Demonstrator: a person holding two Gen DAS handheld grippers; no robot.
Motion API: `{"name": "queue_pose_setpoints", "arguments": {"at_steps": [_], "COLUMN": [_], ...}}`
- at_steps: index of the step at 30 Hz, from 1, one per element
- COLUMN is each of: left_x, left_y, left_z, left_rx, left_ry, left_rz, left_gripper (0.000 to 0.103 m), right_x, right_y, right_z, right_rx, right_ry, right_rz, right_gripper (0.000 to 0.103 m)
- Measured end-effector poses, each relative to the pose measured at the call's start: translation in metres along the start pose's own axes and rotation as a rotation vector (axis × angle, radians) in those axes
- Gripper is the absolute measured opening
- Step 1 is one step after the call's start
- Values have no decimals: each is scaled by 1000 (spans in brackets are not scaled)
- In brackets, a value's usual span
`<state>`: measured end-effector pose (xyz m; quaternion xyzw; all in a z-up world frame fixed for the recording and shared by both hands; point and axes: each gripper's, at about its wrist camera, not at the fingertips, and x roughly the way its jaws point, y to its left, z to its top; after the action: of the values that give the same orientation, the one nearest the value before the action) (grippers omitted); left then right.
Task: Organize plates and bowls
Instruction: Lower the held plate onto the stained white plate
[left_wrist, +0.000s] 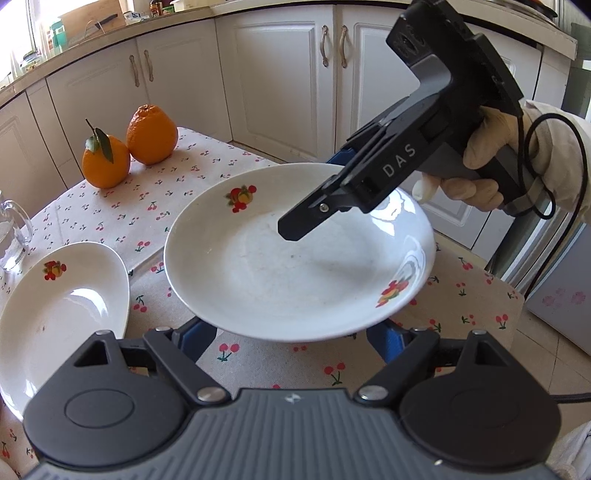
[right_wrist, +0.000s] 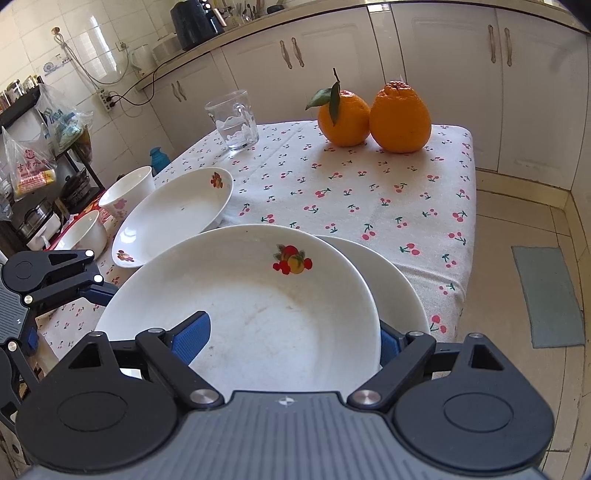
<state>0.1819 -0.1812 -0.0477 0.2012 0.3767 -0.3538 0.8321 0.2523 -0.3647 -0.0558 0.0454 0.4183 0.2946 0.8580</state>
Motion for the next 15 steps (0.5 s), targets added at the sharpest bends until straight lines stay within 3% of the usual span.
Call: {"name": "queue_pose_setpoints", "arguments": {"at_steps": [15], "left_x": [9], "left_y": [3], "left_z": [1], "left_rx": [22], "left_ry": [-8], "left_rz": [-36], "left_gripper": [91], "right_x": [-12], "right_y": [-3], "right_z": [-10], "right_rx": [33], "right_ry": [6], "right_rz": [-21], "right_gripper": [93]}}
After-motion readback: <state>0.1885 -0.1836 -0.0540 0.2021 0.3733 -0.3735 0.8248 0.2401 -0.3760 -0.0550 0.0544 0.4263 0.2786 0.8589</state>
